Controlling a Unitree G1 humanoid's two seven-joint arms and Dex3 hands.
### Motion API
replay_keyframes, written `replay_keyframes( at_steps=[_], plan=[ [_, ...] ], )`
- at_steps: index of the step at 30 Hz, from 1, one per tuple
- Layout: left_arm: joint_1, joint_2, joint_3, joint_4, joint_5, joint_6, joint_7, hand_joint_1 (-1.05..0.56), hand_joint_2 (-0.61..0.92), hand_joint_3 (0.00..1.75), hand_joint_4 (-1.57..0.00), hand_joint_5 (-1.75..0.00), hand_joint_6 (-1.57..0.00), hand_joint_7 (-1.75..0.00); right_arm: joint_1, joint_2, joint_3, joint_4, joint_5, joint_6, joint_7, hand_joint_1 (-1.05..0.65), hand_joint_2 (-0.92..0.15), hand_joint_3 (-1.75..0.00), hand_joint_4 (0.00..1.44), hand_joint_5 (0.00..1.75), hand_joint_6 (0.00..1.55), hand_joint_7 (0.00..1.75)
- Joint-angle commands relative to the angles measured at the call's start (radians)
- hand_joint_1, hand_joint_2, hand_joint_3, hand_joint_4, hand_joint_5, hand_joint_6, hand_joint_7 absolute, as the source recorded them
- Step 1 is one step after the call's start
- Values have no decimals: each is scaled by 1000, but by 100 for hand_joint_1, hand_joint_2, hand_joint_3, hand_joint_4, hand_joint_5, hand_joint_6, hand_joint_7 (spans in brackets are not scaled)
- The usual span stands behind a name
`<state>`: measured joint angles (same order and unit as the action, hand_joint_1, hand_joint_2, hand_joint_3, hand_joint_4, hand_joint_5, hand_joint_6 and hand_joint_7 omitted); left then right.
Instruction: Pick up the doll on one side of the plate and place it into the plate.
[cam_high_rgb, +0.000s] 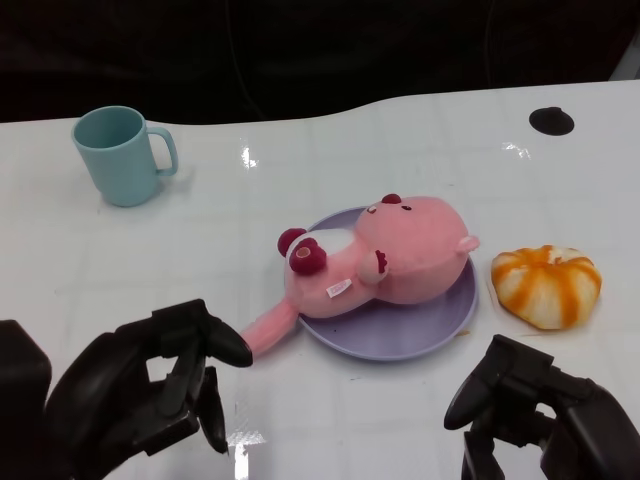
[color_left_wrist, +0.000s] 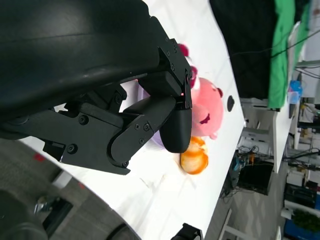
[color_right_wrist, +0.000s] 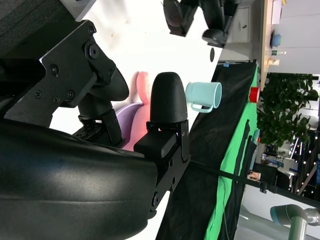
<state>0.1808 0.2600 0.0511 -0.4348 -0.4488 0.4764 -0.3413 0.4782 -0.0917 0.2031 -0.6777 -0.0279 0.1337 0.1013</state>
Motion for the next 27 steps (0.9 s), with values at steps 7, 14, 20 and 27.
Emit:
replay_keyframes(
  at_steps=[7,14,20,27],
  plan=[
    [-30,9,15,19,-52,83,-16,-8,44,141,-91,-175,-71,-174,7,-16,-32,5,11,-16,12,9,-43,-135,71,175,63,151],
    [-32,9,20,15,-73,112,-13,-7,43,143,-91,-175,-71,-174,5,-17,-40,15,15,-29,16,7,-42,-137,71,175,62,152],
    [-34,10,26,7,-86,139,-9,-5,46,145,-92,-175,-71,-174,10,-17,-40,25,12,-53,21,9,-42,-137,71,175,62,152],
    [-34,11,37,5,-105,153,-12,-5,46,144,-90,-175,-69,-174,19,-16,-36,18,9,-56,20,8,-41,-137,70,175,62,152]
  ],
)
